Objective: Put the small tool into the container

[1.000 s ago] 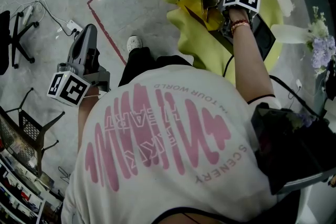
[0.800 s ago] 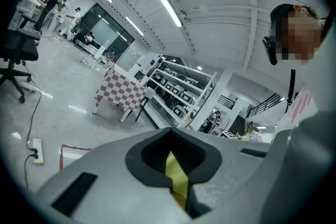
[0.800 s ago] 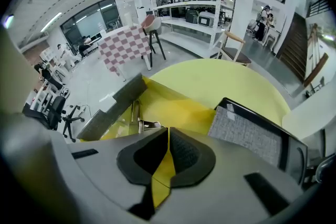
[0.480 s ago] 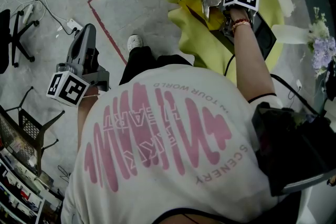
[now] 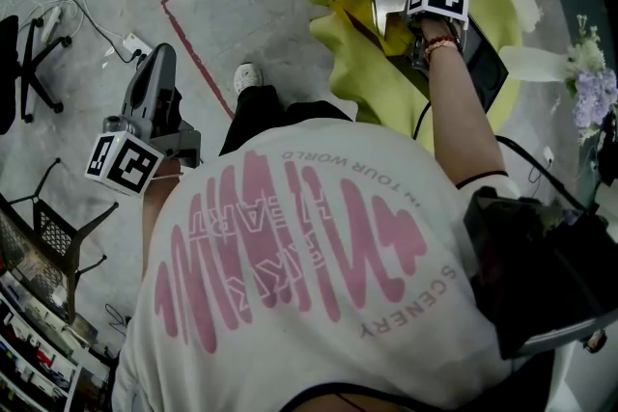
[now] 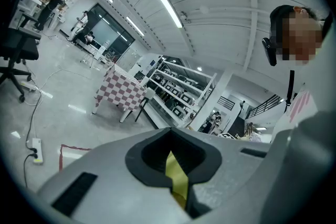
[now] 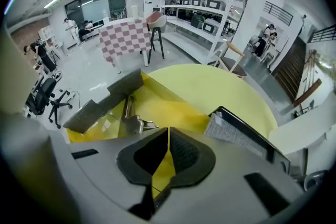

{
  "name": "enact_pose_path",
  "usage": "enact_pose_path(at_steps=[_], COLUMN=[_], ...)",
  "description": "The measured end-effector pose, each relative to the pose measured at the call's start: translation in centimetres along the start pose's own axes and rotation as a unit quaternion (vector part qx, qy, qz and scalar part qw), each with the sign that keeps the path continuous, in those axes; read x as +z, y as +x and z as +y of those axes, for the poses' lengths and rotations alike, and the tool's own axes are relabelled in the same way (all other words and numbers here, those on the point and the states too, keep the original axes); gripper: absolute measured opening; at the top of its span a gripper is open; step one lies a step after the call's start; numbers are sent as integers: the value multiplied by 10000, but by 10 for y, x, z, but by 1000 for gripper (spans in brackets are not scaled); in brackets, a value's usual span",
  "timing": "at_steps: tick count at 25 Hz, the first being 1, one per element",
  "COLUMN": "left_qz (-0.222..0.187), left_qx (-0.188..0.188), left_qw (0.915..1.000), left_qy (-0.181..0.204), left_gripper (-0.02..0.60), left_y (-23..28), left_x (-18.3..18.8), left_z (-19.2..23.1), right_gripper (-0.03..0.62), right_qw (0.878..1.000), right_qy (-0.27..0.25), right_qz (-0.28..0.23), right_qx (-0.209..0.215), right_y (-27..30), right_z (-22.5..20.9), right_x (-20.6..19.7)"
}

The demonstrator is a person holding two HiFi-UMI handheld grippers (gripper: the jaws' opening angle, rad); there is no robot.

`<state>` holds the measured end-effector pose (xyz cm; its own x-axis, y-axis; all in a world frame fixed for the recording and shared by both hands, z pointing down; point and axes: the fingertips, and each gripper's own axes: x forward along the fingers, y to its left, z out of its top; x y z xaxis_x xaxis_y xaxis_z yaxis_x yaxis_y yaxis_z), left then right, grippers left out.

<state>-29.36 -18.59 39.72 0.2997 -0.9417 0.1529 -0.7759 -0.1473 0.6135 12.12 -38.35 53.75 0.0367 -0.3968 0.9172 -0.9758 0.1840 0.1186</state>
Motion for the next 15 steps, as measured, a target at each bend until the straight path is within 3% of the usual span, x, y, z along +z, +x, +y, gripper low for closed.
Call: enact_pose_path(at_steps=[10,15], left_qz=[72,93], left_qx=[-31,-46], left_qw=[10000,9999], left_qy=[32,57], left_gripper=[6,6], left_y=[9,11], left_x=[-1,-1], left_z=[2,0], right_gripper=[8,8], right_qw=[9966,9974], right_qy=[-588,-526], right_qz=[-109,-141], right_qx=[-565,-463], right_y=[4,3], right_z=[-10,-10], right_x=[4,5])
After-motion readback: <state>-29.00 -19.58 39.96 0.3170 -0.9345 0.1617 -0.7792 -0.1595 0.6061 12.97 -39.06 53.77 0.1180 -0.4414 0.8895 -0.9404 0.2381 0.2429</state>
